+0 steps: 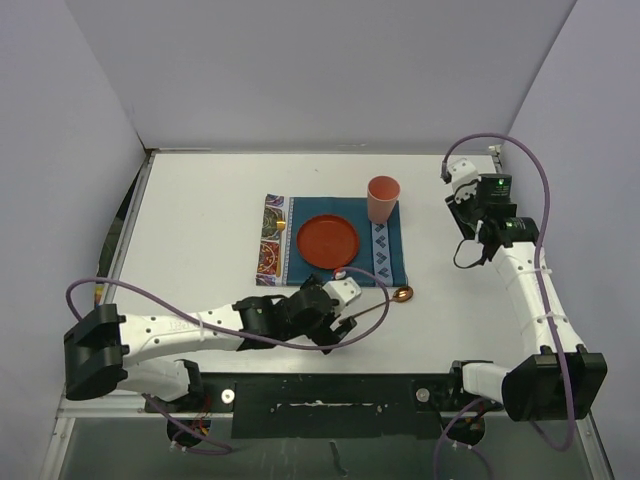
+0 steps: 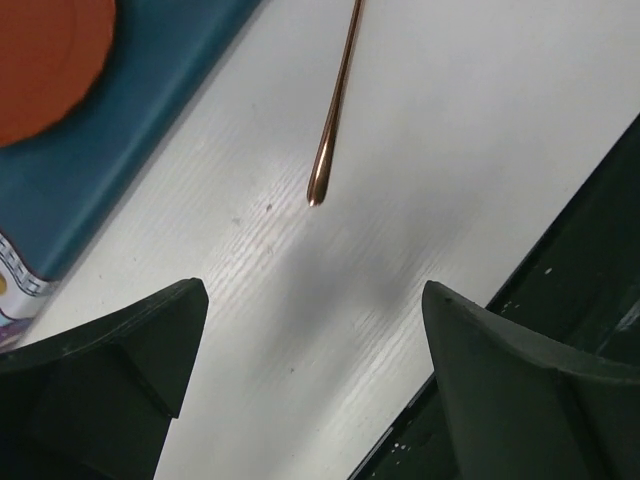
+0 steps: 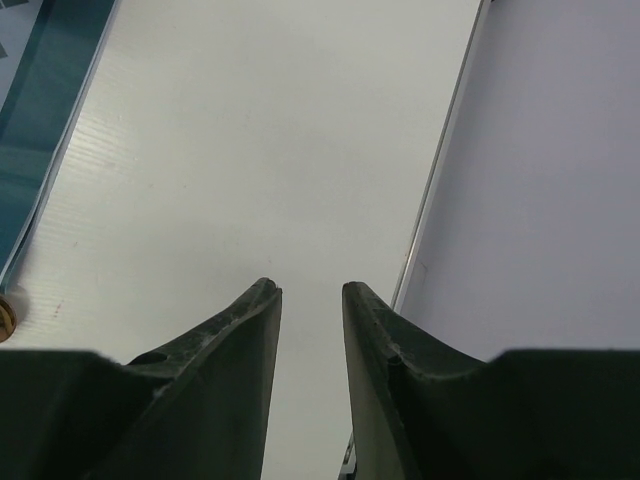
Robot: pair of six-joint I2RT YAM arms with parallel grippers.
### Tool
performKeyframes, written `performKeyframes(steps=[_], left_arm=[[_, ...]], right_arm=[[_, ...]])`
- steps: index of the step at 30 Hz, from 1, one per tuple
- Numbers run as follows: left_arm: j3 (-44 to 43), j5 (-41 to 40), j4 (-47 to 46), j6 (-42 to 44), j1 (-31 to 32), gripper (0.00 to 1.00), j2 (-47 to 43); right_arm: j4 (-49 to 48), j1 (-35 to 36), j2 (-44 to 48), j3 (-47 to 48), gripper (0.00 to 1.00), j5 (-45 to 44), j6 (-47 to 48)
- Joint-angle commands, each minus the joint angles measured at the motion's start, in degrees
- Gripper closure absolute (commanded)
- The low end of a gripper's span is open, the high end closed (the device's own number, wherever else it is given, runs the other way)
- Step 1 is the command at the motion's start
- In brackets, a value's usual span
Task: Set the dinner table for one person
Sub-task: Pick up the spoon from the center of the board.
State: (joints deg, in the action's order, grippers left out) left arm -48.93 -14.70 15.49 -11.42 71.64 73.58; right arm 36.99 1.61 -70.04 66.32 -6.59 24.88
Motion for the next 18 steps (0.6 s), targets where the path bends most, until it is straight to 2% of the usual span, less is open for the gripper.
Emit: performKeyframes(steps=[1, 8, 13, 18], left_arm=[[3.1, -1.7, -9.0, 0.5, 1.0, 0.11, 3.7], [-0.8, -3.2, -18.6, 5.3, 1.6, 0.11, 15.1], [-5.1, -2.4, -20.6, 10.4, 0.6, 0.1, 20.4], [-11.3, 3.3, -22.2, 12.5, -3.7, 0.1, 22.8]], right_arm=[[-1.9, -0.1, 3.3, -1.0, 0.67, -0.7, 0.9], [-2.0, -0.4, 2.9, -0.8, 0.67, -0.4, 0.4], [-1.6, -0.6, 3.4, -1.5, 0.67, 0.0, 0.3], [-1.9, -0.7, 4.5, -3.1, 0.67, 0.4, 0.0]])
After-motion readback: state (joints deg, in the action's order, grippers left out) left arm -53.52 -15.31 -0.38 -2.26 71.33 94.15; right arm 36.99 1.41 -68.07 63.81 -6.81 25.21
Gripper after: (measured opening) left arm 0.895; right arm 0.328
